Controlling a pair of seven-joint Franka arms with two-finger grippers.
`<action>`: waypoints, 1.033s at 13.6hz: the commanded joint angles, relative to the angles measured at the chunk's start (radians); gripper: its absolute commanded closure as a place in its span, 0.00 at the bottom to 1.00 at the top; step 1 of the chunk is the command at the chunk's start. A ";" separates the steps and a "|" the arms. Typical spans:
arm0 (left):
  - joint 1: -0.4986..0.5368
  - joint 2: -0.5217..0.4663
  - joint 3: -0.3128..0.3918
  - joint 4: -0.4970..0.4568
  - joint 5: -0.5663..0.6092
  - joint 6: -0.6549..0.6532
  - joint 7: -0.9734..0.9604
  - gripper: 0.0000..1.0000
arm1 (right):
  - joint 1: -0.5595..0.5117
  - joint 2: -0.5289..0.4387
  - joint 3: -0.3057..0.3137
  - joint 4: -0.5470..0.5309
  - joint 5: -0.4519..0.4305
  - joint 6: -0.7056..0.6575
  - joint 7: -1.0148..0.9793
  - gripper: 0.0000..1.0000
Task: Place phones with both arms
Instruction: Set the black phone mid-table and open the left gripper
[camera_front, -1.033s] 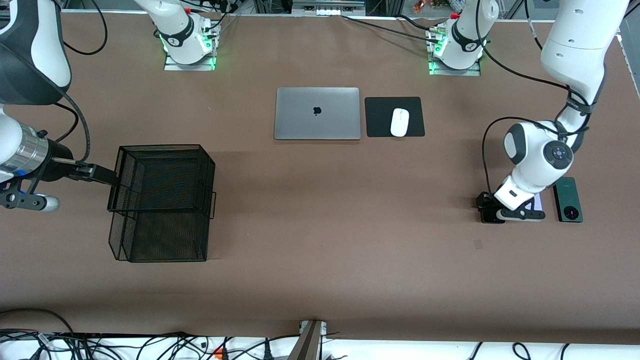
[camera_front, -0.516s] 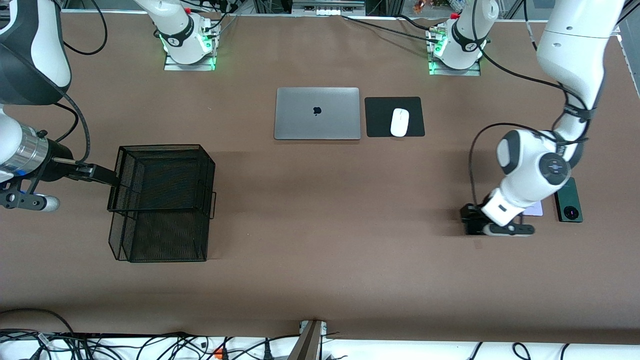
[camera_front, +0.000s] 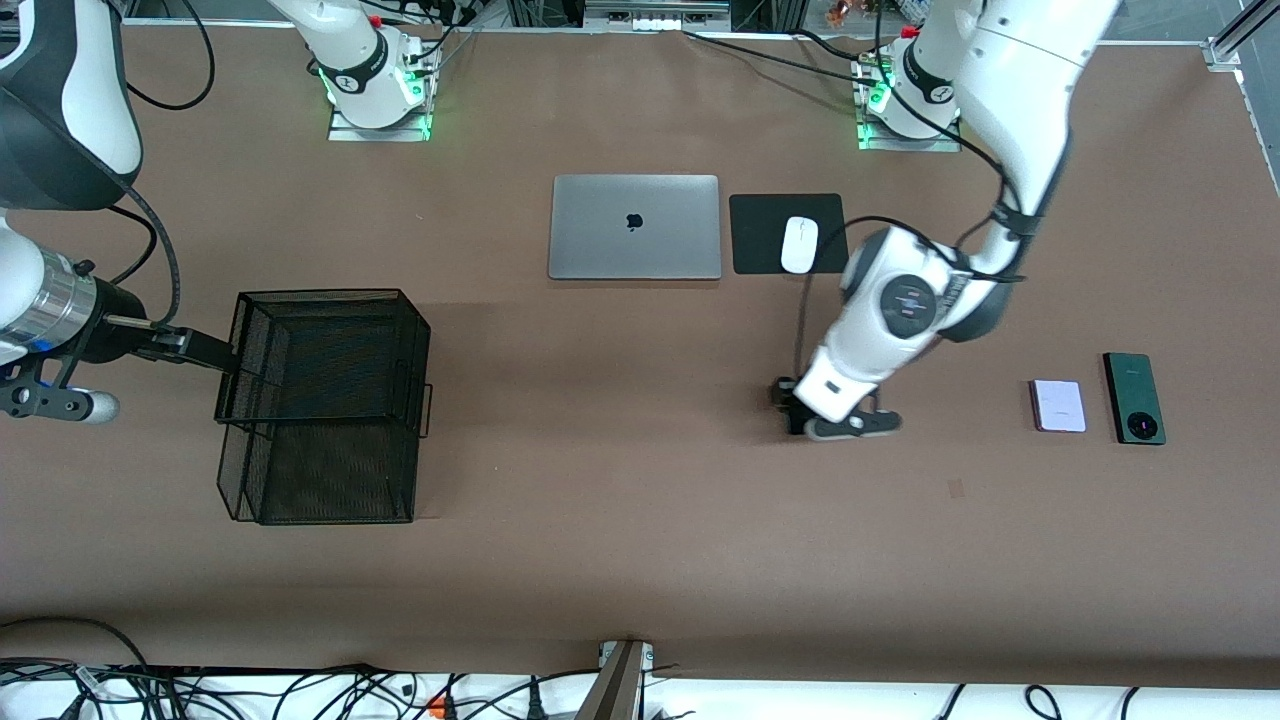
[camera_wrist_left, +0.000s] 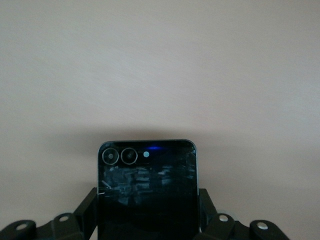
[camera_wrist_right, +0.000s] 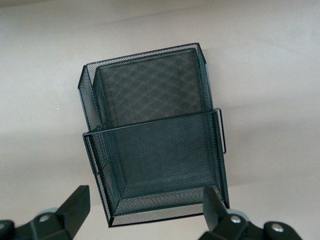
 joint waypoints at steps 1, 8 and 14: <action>-0.117 0.085 0.017 0.185 0.069 -0.119 -0.192 0.91 | -0.006 0.006 0.004 0.019 0.014 -0.019 0.006 0.00; -0.370 0.272 0.051 0.430 0.072 -0.136 -0.389 0.91 | -0.006 0.006 0.004 0.019 0.014 -0.019 0.006 0.00; -0.582 0.481 0.207 0.719 0.069 -0.128 -0.450 0.91 | -0.006 0.006 0.004 0.018 0.016 -0.019 0.006 0.00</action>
